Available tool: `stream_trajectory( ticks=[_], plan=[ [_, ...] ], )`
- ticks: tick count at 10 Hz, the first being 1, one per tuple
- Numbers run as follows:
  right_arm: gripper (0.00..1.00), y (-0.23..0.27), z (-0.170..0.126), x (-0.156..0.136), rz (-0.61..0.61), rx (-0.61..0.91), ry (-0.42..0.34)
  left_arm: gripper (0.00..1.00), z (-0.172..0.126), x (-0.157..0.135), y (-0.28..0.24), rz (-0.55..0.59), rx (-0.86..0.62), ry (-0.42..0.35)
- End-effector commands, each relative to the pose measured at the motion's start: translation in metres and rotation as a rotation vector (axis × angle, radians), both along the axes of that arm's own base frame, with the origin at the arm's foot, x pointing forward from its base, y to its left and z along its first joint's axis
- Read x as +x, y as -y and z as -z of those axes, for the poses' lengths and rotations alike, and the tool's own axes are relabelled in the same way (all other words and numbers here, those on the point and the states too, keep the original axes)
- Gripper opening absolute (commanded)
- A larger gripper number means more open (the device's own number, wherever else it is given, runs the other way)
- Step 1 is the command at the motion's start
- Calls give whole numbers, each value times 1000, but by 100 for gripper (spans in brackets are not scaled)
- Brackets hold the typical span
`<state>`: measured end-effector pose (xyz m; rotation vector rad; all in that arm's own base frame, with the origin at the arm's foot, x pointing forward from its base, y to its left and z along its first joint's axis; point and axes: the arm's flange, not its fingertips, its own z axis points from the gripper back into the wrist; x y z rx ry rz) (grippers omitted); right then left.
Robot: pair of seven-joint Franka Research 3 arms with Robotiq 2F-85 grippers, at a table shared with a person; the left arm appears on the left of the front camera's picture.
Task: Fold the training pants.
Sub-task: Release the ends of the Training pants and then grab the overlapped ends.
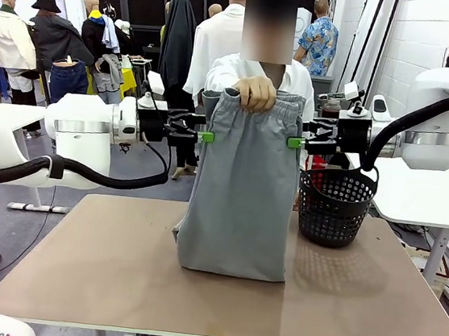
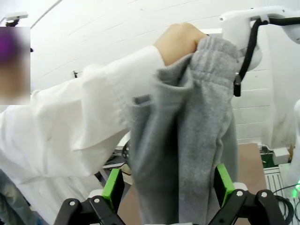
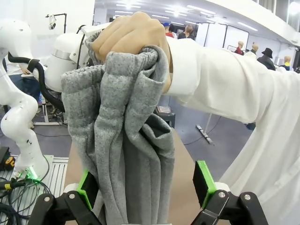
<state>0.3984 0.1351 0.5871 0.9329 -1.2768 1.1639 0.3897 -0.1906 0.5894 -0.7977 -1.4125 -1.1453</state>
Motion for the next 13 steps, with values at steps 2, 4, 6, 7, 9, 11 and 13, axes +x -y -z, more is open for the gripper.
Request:
stream_trajectory(
  ticks=[2, 4, 6, 7, 9, 11, 13],
  plan=[
    [100, -4, 4, -5, 41, 28, 3, 100, 6, -5, 7, -45, -32, 33],
    [100, -3, 4, -6, 84, 33, 25, 100, 8, -3, 10, -20, -37, 35],
    [100, -2, 3, -7, 117, 40, 44, 100, 9, -1, 10, 24, -43, 39],
    [100, -2, 3, -7, 124, 45, 46, 100, 10, 0, 10, 28, -42, 39],
    [100, -2, 4, -8, 159, 39, 53, 100, 9, 5, 10, 31, -37, 45],
    [100, -2, 3, -8, 177, 34, 62, 100, 4, 12, 12, 63, -34, 79],
    [100, -4, 5, -3, 91, 64, 36, 100, 0, 18, 12, 91, -27, 96]
  ],
)
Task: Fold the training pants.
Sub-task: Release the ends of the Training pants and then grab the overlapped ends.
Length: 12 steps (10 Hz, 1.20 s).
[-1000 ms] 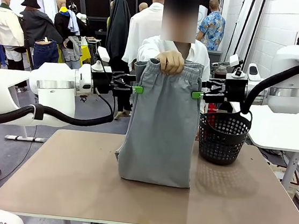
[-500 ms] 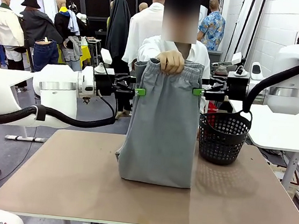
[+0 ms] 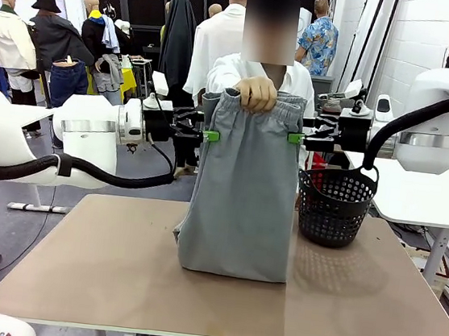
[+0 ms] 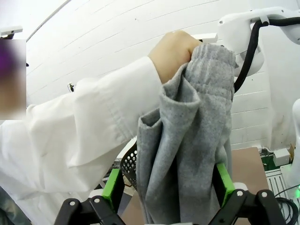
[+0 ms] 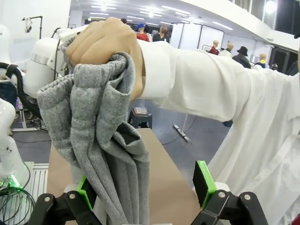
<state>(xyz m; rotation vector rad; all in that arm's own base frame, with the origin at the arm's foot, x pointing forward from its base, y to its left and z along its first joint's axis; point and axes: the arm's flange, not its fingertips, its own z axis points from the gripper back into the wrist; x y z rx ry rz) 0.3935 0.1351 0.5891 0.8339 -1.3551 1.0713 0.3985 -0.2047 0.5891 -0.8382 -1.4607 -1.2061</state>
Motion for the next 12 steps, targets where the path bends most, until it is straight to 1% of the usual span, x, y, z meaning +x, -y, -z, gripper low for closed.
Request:
stream_trajectory(
  ticks=[1, 3, 4, 6, 7, 9, 10, 12],
  plan=[
    [100, -3, 8, 5, -87, 56, -4, 100, -3, 13, -3, 57, 6, 49],
    [100, 5, 7, 10, -173, 32, -44, 100, -7, 16, -6, 125, 28, 51],
    [100, 9, 6, 11, -175, 27, -46, 100, -6, 16, -7, 148, 41, 51],
    [100, 9, 3, 14, -208, 33, -50, 100, -7, 18, -6, 249, 40, 58],
    [100, 8, 2, 13, -223, 28, -60, 100, -7, 19, -4, 278, 43, 56],
    [100, 2, 1, 11, -261, 36, -76, 100, -7, 23, -1, 294, 52, 46],
    [100, 0, 0, 5, -284, 30, -92, 100, -6, 24, 3, 280, 47, 28],
    [100, -4, 0, -3, -325, 32, -122, 100, -5, 25, 6, 287, 40, 16]
  ],
)
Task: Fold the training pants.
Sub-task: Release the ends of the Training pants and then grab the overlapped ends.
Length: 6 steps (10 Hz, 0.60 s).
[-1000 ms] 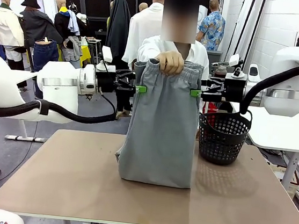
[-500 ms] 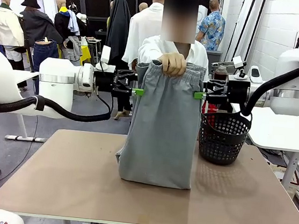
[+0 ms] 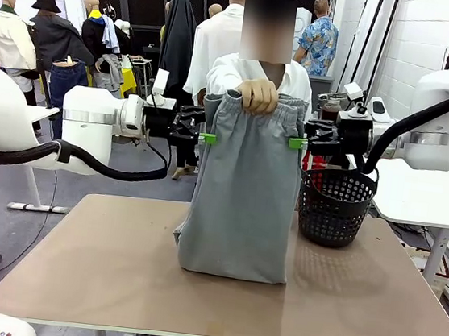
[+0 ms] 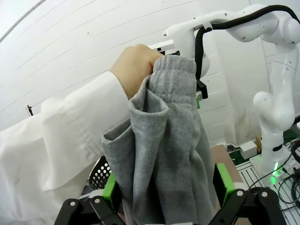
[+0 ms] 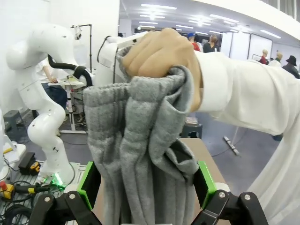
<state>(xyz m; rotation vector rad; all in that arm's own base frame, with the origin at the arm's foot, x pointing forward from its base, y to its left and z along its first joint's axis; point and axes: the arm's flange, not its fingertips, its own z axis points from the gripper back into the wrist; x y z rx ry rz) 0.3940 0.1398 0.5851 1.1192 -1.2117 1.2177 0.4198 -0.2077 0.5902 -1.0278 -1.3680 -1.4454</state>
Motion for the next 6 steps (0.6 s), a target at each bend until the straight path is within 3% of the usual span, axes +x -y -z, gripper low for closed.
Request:
stream_trajectory(
  ticks=[1, 6],
  plan=[
    [100, 0, -3, -7, -57, -30, -48, 100, -4, 3, 7, 24, 9, -11],
    [100, -11, 0, -12, -71, -43, -58, 100, -5, -3, 17, 52, 32, -41]
  ],
)
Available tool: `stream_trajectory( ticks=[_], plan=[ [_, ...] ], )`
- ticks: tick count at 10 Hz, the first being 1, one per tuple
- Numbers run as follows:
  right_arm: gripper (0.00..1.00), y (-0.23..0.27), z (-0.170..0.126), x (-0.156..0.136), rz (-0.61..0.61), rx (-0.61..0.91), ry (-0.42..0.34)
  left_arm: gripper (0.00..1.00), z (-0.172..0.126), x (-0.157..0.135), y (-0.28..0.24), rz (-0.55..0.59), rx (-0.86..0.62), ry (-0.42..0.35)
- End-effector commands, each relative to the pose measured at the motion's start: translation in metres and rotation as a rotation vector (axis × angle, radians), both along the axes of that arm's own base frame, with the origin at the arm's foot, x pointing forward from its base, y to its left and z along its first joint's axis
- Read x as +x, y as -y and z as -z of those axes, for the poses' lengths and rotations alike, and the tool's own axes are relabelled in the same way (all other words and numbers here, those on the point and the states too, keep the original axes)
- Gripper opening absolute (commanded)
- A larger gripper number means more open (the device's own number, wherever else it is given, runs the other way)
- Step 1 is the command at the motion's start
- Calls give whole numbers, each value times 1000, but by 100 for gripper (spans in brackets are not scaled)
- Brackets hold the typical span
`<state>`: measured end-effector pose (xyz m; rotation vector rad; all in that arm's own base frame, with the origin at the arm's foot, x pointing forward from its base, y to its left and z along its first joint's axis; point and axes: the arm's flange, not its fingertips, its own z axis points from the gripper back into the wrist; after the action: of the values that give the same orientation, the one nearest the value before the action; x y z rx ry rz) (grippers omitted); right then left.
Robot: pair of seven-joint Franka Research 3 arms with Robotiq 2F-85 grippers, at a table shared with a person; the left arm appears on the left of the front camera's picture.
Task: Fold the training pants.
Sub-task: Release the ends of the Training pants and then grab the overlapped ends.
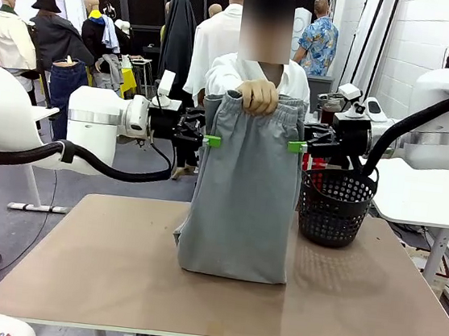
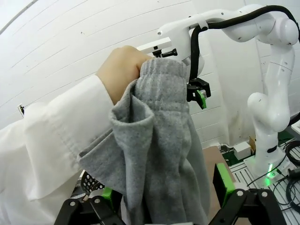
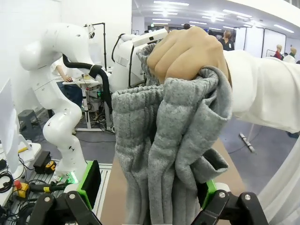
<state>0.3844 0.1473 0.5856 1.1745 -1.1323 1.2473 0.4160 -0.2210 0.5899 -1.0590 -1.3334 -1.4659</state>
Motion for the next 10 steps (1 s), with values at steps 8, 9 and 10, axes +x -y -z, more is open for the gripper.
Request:
stream_trajectory(
  ticks=[8, 9, 10],
  plan=[
    [100, -36, 12, 10, 85, 24, -5, 100, -7, 4, 15, -74, -20, -138],
    [100, -39, 13, 12, 102, 35, -8, 100, -6, 5, 18, -92, -11, -142],
    [100, -40, 13, 15, 105, 36, -5, 100, -4, 7, 21, -94, -13, -146]
  ],
)
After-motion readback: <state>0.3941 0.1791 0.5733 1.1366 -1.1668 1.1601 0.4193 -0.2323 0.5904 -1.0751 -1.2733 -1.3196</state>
